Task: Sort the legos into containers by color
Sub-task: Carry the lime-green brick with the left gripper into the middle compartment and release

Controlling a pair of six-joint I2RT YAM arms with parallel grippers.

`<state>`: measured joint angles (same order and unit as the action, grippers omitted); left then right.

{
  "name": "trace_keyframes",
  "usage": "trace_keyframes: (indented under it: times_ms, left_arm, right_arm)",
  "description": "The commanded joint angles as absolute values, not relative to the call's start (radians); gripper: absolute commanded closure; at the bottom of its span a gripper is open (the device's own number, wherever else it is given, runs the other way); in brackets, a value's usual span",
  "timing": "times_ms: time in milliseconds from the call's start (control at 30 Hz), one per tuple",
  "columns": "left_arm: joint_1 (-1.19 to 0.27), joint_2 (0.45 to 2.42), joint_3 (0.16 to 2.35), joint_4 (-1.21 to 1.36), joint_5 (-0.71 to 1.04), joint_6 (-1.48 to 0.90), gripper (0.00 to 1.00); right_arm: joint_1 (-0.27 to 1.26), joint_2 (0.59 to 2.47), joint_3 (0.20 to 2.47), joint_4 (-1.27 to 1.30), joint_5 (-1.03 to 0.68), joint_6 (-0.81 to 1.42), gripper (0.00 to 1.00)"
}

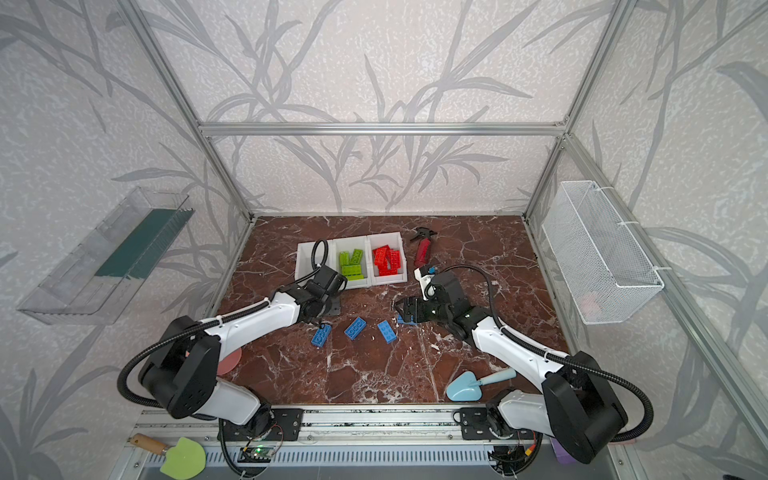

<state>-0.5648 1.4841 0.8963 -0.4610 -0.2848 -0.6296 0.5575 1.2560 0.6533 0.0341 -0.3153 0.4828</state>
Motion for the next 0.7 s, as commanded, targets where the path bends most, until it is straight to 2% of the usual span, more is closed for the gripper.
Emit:
trace_keyframes:
  times_ms: [0, 133, 300, 667]
  left_arm:
    - [-0.587, 1.414, 0.945, -0.528, -0.326, -0.642, 0.72]
    - [-0.593, 1.397, 1.02, -0.559, -0.282, -0.61, 0.71]
    - [-0.593, 1.477, 1.164, -0.608, -0.252, -0.552, 0.71]
    - [-0.54, 1.829, 1.523, -0.687, -0.176, -0.479, 0.71]
  right_arm:
    - [0.556, 1.245, 0.643, 0.065, -0.321, 0.488, 0.18]
    - [0.556, 1.233, 0.636, 0.072, -0.329, 0.488, 0.17]
    - [0.557, 1.208, 0.617, 0.083, -0.325, 0.482, 0.17]
    - [0.556, 1.203, 0.614, 0.086, -0.328, 0.488, 0.18]
